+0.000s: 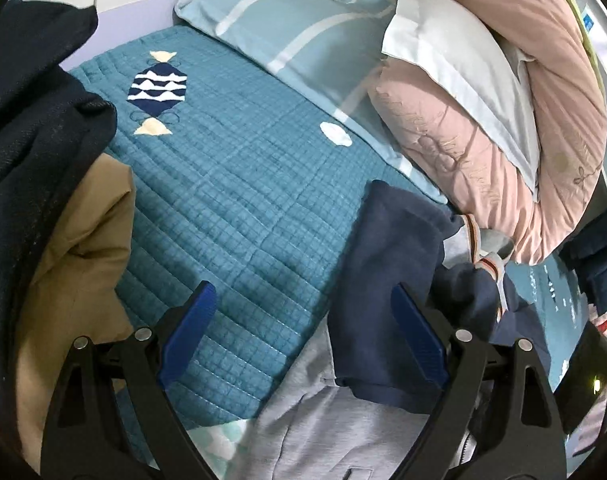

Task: Fold large clothes
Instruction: 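Fold the held sleeve across the jacket front with the right gripper, release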

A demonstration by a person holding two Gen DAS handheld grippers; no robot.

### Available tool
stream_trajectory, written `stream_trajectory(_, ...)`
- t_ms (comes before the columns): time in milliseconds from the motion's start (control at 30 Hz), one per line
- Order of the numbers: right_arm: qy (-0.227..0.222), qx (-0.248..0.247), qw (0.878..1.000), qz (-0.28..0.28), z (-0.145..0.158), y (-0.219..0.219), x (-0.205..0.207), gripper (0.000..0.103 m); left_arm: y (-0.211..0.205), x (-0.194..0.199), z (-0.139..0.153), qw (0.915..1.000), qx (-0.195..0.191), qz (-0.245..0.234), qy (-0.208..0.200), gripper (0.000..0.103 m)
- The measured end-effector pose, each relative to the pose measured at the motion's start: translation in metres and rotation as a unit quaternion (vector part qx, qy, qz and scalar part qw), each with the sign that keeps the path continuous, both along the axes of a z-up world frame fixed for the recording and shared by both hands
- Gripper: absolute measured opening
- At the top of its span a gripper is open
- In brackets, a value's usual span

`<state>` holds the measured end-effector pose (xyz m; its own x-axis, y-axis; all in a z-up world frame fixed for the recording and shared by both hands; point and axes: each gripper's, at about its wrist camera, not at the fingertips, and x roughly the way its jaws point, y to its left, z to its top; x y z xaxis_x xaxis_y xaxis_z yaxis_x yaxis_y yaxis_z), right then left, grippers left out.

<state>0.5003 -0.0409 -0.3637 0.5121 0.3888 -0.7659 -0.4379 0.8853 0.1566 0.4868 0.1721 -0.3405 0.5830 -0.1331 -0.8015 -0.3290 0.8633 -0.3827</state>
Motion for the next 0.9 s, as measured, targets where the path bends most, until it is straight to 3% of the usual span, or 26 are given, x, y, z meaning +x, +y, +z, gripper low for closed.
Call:
stream_trajectory(100, -0.007, 0.016, 1.0, -0.003, 0.012, -0.01, -0.011, 0.056, 0.001, 0.0, -0.001, 1.0, -0.009, 0.0, 0.0, 0.089)
stream_trajectory(267, 0.018, 0.104, 0.993, -0.059, 0.039, -0.062, -0.023, 0.057, -0.012, 0.002, 0.005, 0.9996, -0.01, -0.023, -0.013, 0.089)
stream_trajectory(400, 0.007, 0.126, 0.981, -0.149, 0.053, -0.124, -0.031, 0.057, -0.037, 0.006, 0.012, 0.9981, 0.004, -0.057, -0.024, 0.089)
stream_trajectory(433, 0.007, 0.123, 0.977, -0.175, 0.053, -0.142, -0.028, 0.055, -0.045, 0.007, 0.013, 0.9974, 0.004, -0.068, -0.025, 0.089)
stream_trajectory(500, 0.014, 0.127, 0.968, -0.215, 0.047, -0.176, -0.021, 0.034, -0.062, 0.011, 0.016, 0.9958, 0.011, -0.087, -0.027, 0.089)
stream_trajectory(533, 0.022, 0.121, 0.966, -0.229, 0.041, -0.188, -0.018, 0.033, -0.071, 0.013, 0.018, 0.9948, 0.015, -0.097, -0.028, 0.089)
stream_trajectory(567, 0.036, 0.115, 0.962, -0.243, 0.031, -0.202, -0.015, 0.031, -0.081, 0.015, 0.02, 0.9935, 0.021, -0.108, -0.031, 0.089)
stream_trajectory(600, 0.052, 0.116, 0.959, -0.255, 0.021, -0.213, -0.013, 0.022, -0.089, 0.016, 0.022, 0.9925, 0.025, -0.115, -0.033, 0.089)
stream_trajectory(667, 0.103, 0.128, 0.942, -0.294, -0.006, -0.244, -0.009, 0.011, -0.111, 0.018, 0.025, 0.9891, 0.043, -0.137, -0.032, 0.089)
stream_trajectory(800, 0.136, 0.177, 0.926, -0.306, -0.018, -0.271, -0.008, 0.007, -0.174, 0.019, 0.033, 0.9725, 0.095, -0.208, -0.041, 0.089)
stream_trajectory(900, 0.142, 0.192, 0.922, -0.304, -0.017, -0.274, -0.01, 0.008, -0.227, 0.024, 0.039, 0.9534, 0.138, -0.264, -0.044, 0.089)
